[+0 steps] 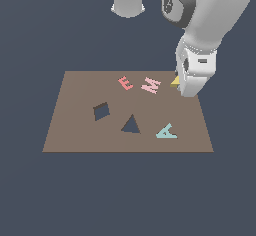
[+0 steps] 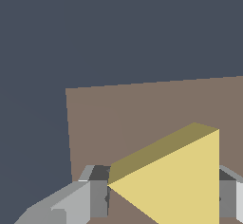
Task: Insert a designated object into the corresponding slot on a board.
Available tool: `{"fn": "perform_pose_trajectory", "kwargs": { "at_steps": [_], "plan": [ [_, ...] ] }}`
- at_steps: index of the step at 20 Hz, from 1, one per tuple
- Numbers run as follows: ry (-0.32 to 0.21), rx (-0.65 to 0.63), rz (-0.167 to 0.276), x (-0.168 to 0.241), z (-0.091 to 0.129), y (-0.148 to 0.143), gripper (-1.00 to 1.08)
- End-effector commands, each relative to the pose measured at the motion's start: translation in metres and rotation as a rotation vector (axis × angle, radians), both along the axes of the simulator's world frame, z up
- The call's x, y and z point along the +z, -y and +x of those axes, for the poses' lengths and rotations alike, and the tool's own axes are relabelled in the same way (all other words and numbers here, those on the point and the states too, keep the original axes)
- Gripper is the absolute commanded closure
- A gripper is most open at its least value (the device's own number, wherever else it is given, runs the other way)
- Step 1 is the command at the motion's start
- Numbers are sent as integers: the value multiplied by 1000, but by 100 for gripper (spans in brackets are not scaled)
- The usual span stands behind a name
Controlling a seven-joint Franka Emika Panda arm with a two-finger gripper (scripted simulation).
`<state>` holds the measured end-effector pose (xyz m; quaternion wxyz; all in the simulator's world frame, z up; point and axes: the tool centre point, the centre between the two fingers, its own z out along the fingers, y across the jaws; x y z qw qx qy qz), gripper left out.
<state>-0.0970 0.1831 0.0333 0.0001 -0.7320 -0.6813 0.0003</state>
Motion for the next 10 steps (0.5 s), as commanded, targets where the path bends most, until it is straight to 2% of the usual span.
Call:
{"fn": "perform_pose_trajectory", "kwargs": {
  "at_steps": [1, 10],
  "plan": [
    [0, -21, 0, 0, 3, -1, 108],
    [0, -196, 0, 1, 26, -6, 108]
  ]
}}
